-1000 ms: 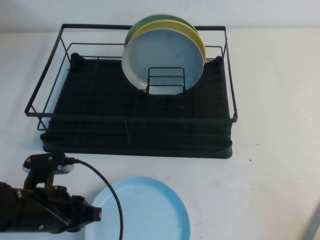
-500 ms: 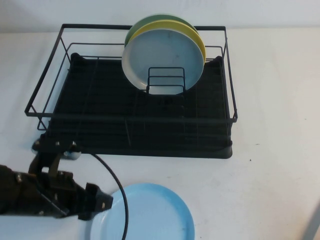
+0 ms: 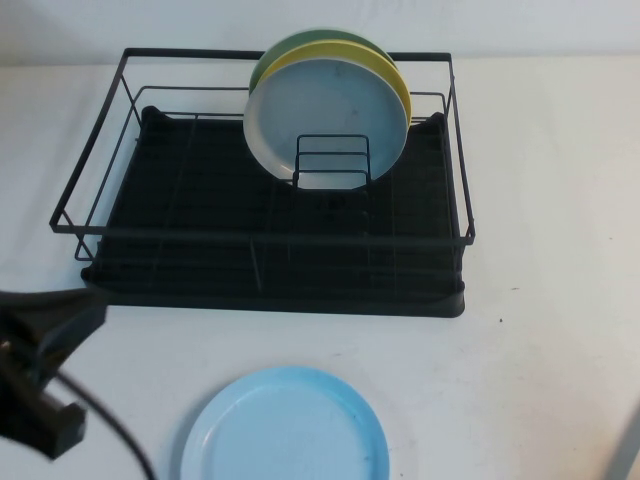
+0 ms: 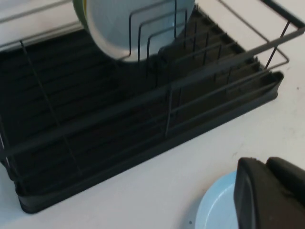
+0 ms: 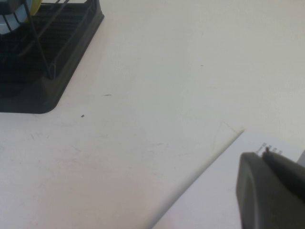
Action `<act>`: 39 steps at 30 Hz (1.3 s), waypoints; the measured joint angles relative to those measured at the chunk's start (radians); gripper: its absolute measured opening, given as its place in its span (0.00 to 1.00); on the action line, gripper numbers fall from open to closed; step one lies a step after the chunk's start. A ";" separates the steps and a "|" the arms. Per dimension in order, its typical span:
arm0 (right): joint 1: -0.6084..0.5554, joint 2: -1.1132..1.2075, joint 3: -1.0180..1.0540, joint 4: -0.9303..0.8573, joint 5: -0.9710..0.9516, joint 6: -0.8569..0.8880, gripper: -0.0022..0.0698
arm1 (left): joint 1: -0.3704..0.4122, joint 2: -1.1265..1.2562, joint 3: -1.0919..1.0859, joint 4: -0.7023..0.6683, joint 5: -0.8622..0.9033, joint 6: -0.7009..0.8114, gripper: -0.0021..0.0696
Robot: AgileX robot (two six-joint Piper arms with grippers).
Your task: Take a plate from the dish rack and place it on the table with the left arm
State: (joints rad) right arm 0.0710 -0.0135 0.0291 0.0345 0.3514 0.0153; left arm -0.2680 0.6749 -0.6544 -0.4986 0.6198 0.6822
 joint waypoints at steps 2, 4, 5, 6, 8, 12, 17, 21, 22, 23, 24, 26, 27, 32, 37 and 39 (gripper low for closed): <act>0.000 0.000 0.000 0.000 0.000 0.000 0.00 | 0.000 -0.069 0.000 0.014 0.024 -0.021 0.03; 0.000 0.000 0.000 0.000 0.000 0.000 0.00 | 0.000 -0.116 0.000 0.023 0.055 -0.044 0.03; 0.000 0.000 0.000 0.000 0.000 0.000 0.00 | 0.000 -0.137 0.000 0.023 0.079 -0.060 0.03; 0.000 0.000 0.000 0.000 0.000 0.000 0.00 | 0.000 -0.151 0.000 0.023 0.102 -0.076 0.03; 0.000 0.000 0.000 0.000 0.000 0.000 0.00 | 0.000 -0.173 0.000 0.013 0.179 -0.099 0.03; 0.000 0.000 0.000 0.000 0.000 0.000 0.00 | 0.000 -0.177 0.000 0.009 0.338 -0.112 0.03; 0.000 0.000 0.000 0.000 0.000 0.000 0.00 | 0.000 -0.177 0.000 0.045 0.424 -0.115 0.03; 0.000 0.000 0.000 0.000 0.000 0.000 0.00 | 0.000 -0.177 0.000 0.072 0.425 -0.115 0.03; 0.000 0.000 0.000 0.000 0.000 0.000 0.00 | 0.000 -0.177 0.002 0.075 0.409 -0.115 0.03; 0.000 0.000 0.000 0.000 0.000 0.000 0.00 | 0.000 -0.177 0.010 0.077 0.372 -0.115 0.03; 0.000 0.000 0.000 0.000 0.000 0.000 0.00 | 0.000 -0.177 0.019 0.082 0.334 -0.115 0.03; 0.000 0.000 0.000 0.000 0.000 0.000 0.00 | 0.000 -0.190 0.061 0.088 0.209 -0.128 0.03; 0.000 0.000 0.000 0.000 0.000 0.000 0.00 | 0.000 -0.199 0.091 0.090 0.150 -0.152 0.03; 0.000 0.000 0.000 0.000 0.000 0.000 0.00 | 0.000 -0.311 0.291 0.124 -0.278 -0.437 0.03; 0.000 0.000 0.000 0.000 0.000 0.000 0.00 | 0.002 -0.469 0.489 0.343 -0.531 -0.682 0.03; 0.000 0.000 0.000 0.000 0.000 0.000 0.00 | 0.017 -0.532 0.562 0.390 -0.576 -0.708 0.03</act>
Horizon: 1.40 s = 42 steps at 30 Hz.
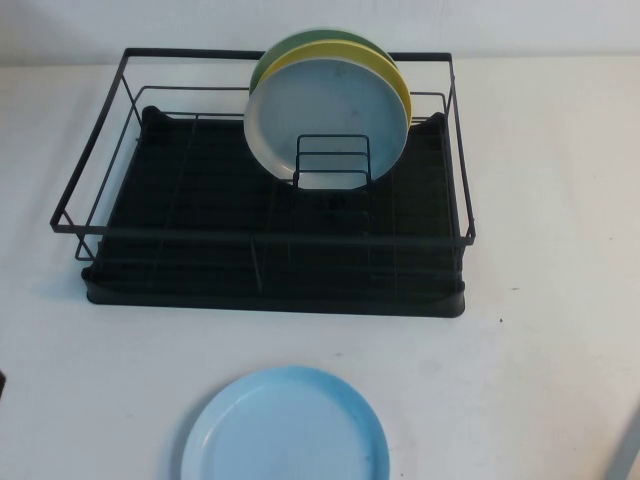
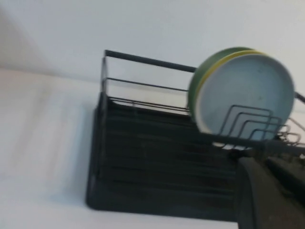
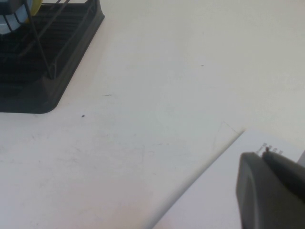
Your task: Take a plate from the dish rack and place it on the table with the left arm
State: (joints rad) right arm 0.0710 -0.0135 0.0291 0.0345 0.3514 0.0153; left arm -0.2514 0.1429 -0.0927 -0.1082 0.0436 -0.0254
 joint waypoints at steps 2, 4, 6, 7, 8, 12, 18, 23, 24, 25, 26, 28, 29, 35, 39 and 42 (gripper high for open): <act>0.000 0.000 0.000 0.000 0.000 0.000 0.00 | 0.032 -0.051 0.061 0.016 -0.016 -0.010 0.03; 0.000 0.000 0.000 0.000 0.000 0.000 0.00 | 0.072 -0.084 0.102 0.027 -0.018 -0.016 0.03; 0.000 0.000 0.000 0.000 0.000 0.000 0.00 | 0.119 -0.113 0.117 0.029 0.004 -0.018 0.03; 0.000 0.000 0.000 0.000 0.000 0.000 0.00 | 0.136 -0.122 0.117 0.031 0.025 -0.018 0.03; 0.000 0.000 0.000 0.000 0.000 0.000 0.00 | 0.154 -0.129 0.117 0.034 0.052 -0.018 0.03; 0.000 0.000 0.000 0.000 0.000 0.000 0.00 | 0.177 -0.141 0.117 0.062 0.177 -0.018 0.03; 0.000 0.000 0.000 0.000 0.000 0.000 0.00 | 0.143 -0.143 0.117 0.087 0.291 -0.018 0.03; 0.000 0.000 0.000 0.000 0.000 0.000 0.00 | 0.102 -0.143 0.117 0.087 0.295 -0.018 0.03; 0.000 0.000 0.000 0.000 0.000 0.000 0.00 | 0.098 -0.143 0.117 0.087 0.296 -0.018 0.03; 0.000 0.000 0.000 0.000 0.000 -0.002 0.00 | 0.098 -0.143 0.117 0.087 0.296 -0.018 0.03; 0.000 0.000 0.000 0.000 0.000 -0.002 0.00 | 0.096 -0.143 0.117 0.087 0.296 -0.018 0.03; 0.000 0.000 0.000 0.000 0.000 -0.002 0.00 | 0.096 -0.143 0.117 0.087 0.296 -0.018 0.02; 0.000 0.000 0.000 0.000 0.000 -0.002 0.00 | 0.096 -0.143 0.117 0.087 0.298 -0.018 0.03; 0.000 0.000 0.000 0.000 0.000 -0.002 0.00 | 0.096 -0.151 0.117 0.087 0.298 -0.018 0.03; 0.000 0.000 0.000 0.000 0.000 -0.002 0.00 | 0.096 -0.151 0.117 0.087 0.300 -0.018 0.02; 0.000 0.000 0.000 0.000 0.000 -0.002 0.00 | 0.096 -0.151 0.117 0.087 0.300 -0.018 0.02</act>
